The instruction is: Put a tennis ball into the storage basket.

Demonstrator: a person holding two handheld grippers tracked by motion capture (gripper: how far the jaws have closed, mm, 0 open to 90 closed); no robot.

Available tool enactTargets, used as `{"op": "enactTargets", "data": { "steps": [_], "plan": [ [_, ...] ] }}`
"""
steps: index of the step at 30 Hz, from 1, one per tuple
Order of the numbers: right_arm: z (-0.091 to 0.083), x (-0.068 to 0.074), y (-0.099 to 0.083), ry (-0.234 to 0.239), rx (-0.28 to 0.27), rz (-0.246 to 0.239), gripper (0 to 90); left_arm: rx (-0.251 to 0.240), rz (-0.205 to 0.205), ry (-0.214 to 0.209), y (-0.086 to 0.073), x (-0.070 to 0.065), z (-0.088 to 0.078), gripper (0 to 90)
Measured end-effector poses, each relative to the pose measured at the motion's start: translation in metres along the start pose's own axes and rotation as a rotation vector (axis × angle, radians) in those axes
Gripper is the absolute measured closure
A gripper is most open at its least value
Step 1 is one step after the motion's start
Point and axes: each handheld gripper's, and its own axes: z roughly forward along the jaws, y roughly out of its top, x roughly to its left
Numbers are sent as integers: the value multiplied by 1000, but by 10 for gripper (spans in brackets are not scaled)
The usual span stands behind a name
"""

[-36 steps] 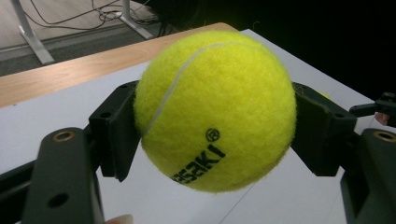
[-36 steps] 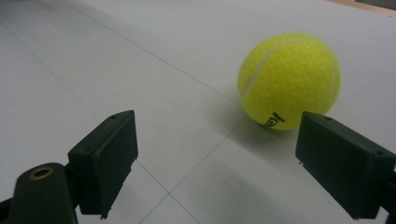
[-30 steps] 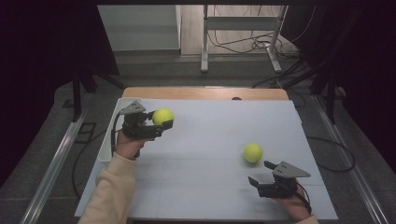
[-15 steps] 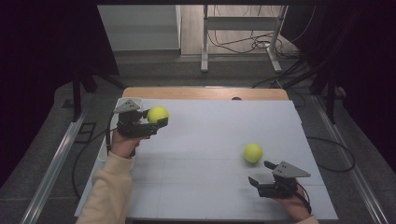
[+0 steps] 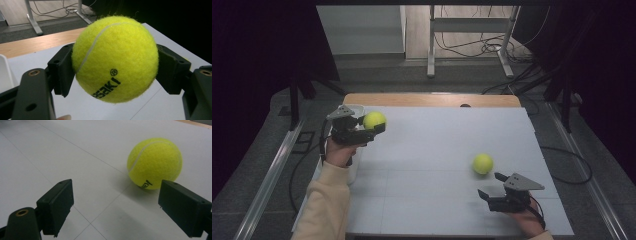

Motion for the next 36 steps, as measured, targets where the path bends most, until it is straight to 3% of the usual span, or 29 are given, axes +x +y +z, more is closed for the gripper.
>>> {"op": "enactTargets", "data": {
  "steps": [25,36],
  "plan": [
    [0,0,0,-4,3,2,134,-8,-44,69,-2,24,-7,261],
    [-1,0,0,0,-5,1,135,15,-79,135,-2,43,-11,260]
  ]
}}
